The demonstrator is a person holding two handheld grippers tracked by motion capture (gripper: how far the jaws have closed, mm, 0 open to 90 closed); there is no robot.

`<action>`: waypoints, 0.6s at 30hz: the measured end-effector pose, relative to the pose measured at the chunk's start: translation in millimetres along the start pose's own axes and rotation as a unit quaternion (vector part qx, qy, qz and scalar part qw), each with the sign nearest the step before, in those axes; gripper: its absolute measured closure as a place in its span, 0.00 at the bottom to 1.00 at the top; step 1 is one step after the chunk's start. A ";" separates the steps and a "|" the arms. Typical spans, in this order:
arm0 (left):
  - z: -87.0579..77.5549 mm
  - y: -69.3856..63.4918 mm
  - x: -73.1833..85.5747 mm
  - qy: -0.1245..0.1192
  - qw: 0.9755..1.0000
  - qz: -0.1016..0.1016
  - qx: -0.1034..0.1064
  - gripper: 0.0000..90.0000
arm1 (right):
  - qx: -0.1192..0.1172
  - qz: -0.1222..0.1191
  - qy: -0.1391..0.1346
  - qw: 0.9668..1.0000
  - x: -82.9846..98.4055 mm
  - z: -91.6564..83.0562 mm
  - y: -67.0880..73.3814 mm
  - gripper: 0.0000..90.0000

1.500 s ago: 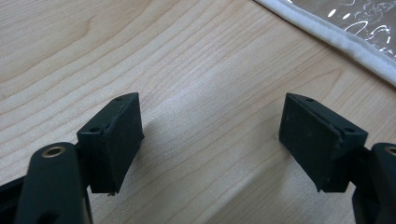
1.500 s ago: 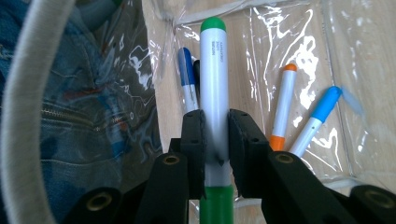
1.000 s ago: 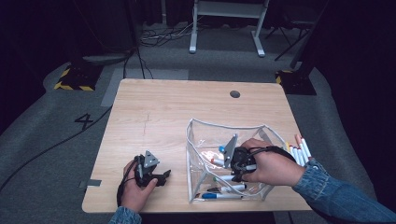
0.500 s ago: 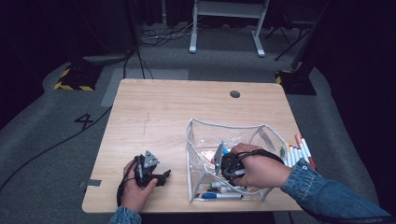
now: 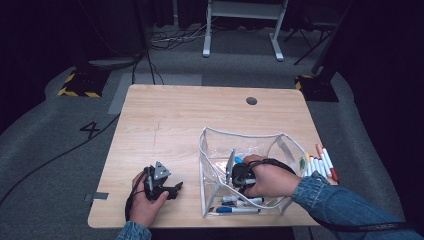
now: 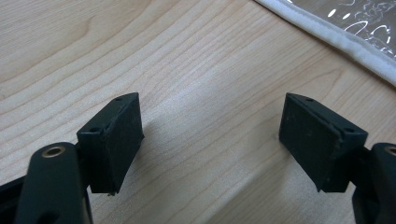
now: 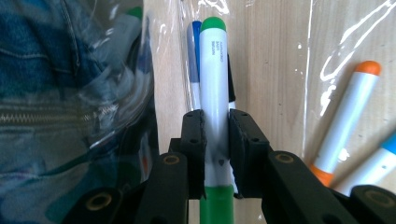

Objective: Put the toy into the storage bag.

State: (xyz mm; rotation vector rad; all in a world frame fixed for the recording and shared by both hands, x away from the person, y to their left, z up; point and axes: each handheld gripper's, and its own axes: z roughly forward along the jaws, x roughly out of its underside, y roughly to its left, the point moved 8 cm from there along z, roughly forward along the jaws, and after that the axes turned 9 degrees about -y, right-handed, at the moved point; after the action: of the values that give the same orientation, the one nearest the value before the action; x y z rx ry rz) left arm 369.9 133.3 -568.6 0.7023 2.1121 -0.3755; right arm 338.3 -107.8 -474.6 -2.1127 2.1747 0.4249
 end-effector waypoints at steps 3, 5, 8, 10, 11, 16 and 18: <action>0.0 0.0 0.0 0.000 1.000 0.000 0.000 0.24 | -0.008 0.009 0.004 1.000 0.6 5.3 -1.8 0.85; 0.0 0.0 0.0 0.000 1.000 0.000 0.000 0.24 | -0.009 0.012 0.002 1.000 -0.7 6.5 -2.0 0.85; 0.0 0.0 0.0 0.000 1.000 0.000 0.000 0.24 | -0.017 0.024 -0.001 1.000 -1.5 7.7 -0.4 0.85; -0.1 0.0 0.0 0.000 1.000 0.000 0.000 0.24 | -0.015 0.030 -0.006 0.999 -1.4 8.9 -1.0 0.75; 0.0 0.1 0.0 0.000 1.000 0.000 0.000 0.24 | -0.012 0.031 -0.016 0.999 -2.2 9.7 -1.7 0.72; 0.0 -0.1 0.0 0.000 1.000 0.000 0.000 0.24 | 0.031 0.038 -0.073 0.996 -11.7 -4.2 -9.1 0.52; 0.0 -0.1 0.0 0.000 1.000 0.000 0.000 0.24 | 0.059 0.036 -0.093 0.993 -15.7 -16.9 -12.6 0.50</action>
State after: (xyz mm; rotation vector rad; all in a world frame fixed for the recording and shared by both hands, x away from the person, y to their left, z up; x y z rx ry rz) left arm 369.8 133.2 -568.6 0.7024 2.1119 -0.3753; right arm 353.7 -97.0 -456.3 -1.8594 2.1202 0.4655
